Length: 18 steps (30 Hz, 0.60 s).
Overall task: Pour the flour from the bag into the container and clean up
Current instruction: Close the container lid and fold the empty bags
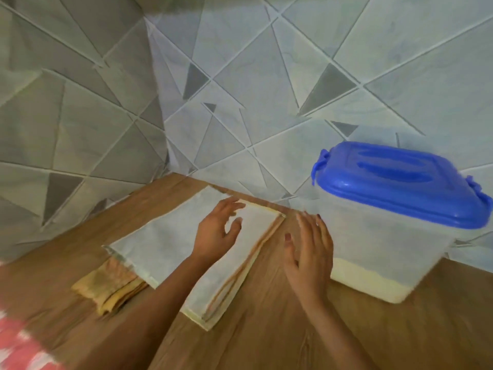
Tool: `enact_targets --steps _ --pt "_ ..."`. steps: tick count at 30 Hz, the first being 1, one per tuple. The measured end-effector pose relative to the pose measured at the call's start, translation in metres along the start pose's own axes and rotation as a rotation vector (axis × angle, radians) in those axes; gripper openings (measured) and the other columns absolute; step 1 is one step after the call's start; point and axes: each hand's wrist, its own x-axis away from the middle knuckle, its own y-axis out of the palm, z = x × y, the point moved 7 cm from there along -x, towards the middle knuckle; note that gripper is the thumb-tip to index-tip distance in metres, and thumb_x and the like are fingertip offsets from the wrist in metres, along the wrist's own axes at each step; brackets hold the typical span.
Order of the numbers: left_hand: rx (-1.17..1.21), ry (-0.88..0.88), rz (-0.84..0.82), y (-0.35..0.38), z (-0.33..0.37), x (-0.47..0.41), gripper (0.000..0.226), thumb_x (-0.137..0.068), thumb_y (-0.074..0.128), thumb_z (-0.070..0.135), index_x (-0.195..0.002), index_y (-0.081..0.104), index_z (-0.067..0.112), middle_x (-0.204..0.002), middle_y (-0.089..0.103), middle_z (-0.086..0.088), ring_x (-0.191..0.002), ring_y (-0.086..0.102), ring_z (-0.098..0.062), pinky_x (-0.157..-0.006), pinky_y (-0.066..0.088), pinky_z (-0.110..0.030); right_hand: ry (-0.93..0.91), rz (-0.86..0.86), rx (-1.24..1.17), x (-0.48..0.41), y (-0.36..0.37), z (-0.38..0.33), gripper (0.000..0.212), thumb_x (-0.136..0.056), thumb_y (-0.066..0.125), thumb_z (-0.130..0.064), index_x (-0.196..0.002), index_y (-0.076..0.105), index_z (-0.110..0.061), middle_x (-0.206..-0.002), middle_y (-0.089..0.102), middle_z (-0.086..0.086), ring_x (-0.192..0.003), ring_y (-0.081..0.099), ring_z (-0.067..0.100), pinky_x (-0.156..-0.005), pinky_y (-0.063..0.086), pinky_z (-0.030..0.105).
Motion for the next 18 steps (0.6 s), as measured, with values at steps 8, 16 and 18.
enact_targets --steps 8,16,18 --pt "-0.077 -0.138 -0.071 -0.067 -0.14 -0.009 0.028 -0.085 0.049 0.025 -0.103 0.069 0.018 -0.12 0.064 0.002 -0.085 0.067 -0.018 -0.072 0.053 -0.021 0.181 -0.224 0.08 0.024 0.112 -0.036 0.054 -0.086 0.043 -0.04 -0.125 0.057 -0.006 -0.124 0.063 0.015 -0.118 0.056 0.031 -0.097 0.044 0.037" --pt "-0.069 -0.327 -0.316 -0.078 -0.244 -0.042 0.033 -0.093 0.05 0.018 -0.125 0.056 0.01 -0.129 0.057 -0.012 -0.12 0.052 -0.03 -0.097 0.041 -0.032 0.637 -0.505 0.271 0.039 0.173 -0.035 0.059 -0.097 0.034 -0.039 -0.147 0.019 -0.011 -0.156 0.023 0.008 -0.143 0.023 0.026 -0.117 0.015 0.035" --pt "-0.139 -0.421 -0.412 -0.071 -0.268 -0.05 0.043 -0.093 0.05 0.022 -0.134 0.046 0.01 -0.137 0.049 -0.016 -0.126 0.046 -0.033 -0.102 0.039 -0.037 0.783 -0.48 0.232 0.043 0.176 -0.028 0.059 -0.097 0.038 -0.037 -0.146 0.022 -0.008 -0.154 0.026 0.012 -0.141 0.024 0.03 -0.117 0.016 0.038"
